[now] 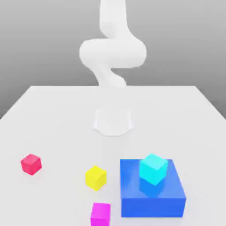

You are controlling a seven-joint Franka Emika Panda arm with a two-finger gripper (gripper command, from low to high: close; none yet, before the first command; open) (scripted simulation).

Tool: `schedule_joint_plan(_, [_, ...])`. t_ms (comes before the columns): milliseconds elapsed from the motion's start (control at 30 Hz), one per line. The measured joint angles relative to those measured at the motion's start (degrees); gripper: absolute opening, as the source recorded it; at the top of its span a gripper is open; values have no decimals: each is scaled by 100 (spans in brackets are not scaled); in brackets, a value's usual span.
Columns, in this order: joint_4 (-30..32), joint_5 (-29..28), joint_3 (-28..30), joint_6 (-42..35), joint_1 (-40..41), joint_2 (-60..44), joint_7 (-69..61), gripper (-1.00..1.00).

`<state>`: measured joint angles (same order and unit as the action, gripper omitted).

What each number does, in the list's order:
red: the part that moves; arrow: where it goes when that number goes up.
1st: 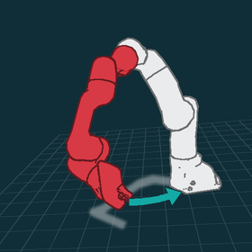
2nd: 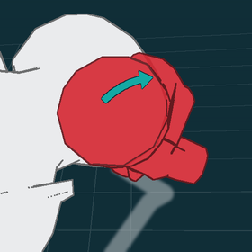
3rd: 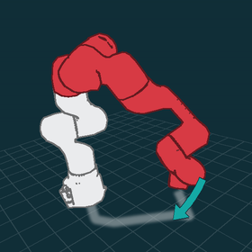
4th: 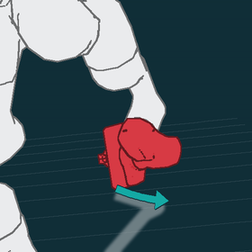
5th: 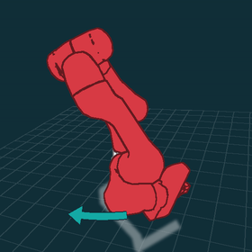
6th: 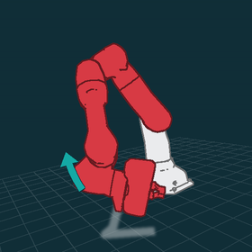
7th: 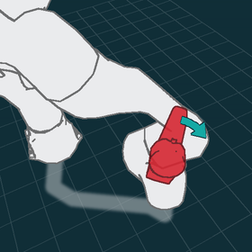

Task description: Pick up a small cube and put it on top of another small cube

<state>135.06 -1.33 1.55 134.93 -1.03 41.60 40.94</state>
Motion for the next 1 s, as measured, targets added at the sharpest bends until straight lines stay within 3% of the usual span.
schedule_joint_plan(400, [1698, -441, 1001, 1665, -462, -2246, -2770, 0])
schedule_joint_plan(667, [2807, -158, 1514, 2761, -665, -3735, -4975, 0])
schedule_joint_plan(767, [2984, 383, 1406, 3213, -632, -4340, -5771, 0])
schedule_joint_plan(867, [2891, 1092, 828, 3698, -236, -4968, -6337, 0])
schedule_joint_plan(967, [2772, 1399, 159, 4200, 362, -5583, -6583, 0])
schedule_joint_plan(1000, [2749, 1425, 47, 4298, 470, -5700, -6606, -100])
